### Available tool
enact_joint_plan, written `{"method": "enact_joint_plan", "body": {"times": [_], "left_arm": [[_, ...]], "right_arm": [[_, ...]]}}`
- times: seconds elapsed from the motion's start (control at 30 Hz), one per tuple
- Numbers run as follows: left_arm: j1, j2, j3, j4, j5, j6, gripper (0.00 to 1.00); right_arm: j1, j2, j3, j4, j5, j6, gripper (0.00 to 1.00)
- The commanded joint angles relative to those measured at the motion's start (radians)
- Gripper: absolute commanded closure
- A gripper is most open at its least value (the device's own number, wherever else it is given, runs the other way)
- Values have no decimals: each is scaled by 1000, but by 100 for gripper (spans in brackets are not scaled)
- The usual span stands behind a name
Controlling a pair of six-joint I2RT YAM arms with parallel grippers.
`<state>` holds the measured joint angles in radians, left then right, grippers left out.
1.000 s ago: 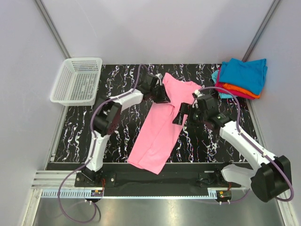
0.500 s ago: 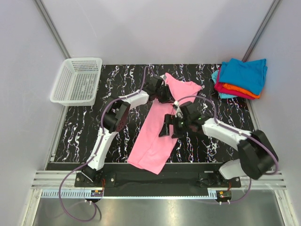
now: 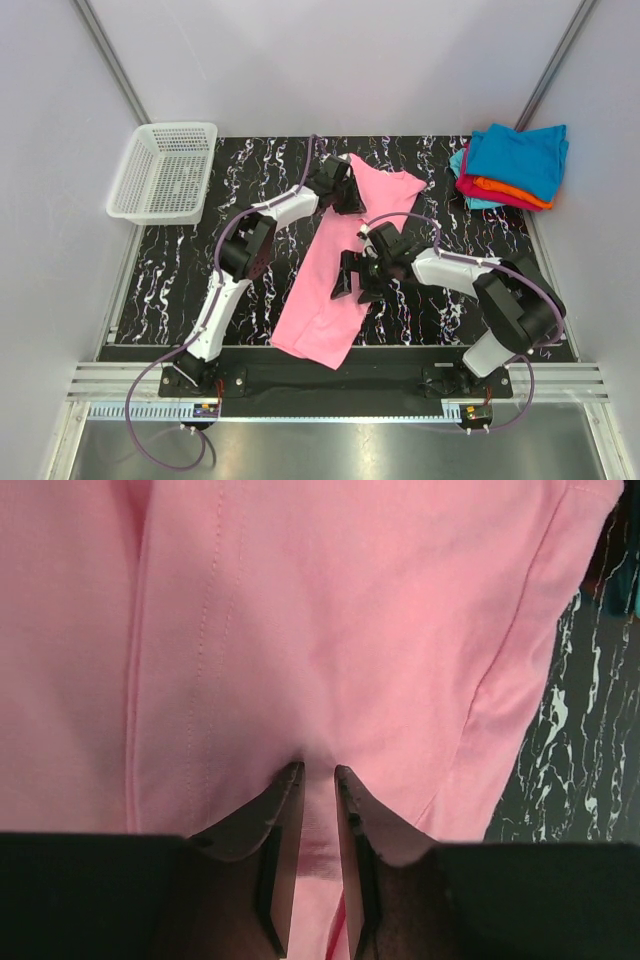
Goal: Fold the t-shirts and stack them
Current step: Fold the tshirt
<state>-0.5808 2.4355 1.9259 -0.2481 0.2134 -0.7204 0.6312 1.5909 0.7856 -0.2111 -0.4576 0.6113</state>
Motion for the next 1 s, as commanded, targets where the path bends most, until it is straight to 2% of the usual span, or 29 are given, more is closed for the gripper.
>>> {"method": "enact_joint_plan", "body": {"times": [0.0, 0.2, 0.3, 0.5, 0.73, 0.97], "left_arm": [[7, 28, 35, -65, -89, 36, 74], [10, 40, 70, -112, -134, 30, 74], [22, 42, 93, -181, -184, 10, 75], [65, 8, 91, -210, -275, 3, 75], [114, 14, 123, -211, -289, -25, 75], [174, 69, 223, -211, -264, -39, 75]], "right_arm": [[9, 63, -13, -2, 60, 2, 0], [9, 95, 1, -74, 94, 18, 0], [9, 84, 24, -169, 148, 33, 0], [9, 15, 82, -365, 282, 27, 0], [9, 43, 159, -471, 375, -18, 0], [-2, 159, 242, -505, 425, -67, 0]]}}
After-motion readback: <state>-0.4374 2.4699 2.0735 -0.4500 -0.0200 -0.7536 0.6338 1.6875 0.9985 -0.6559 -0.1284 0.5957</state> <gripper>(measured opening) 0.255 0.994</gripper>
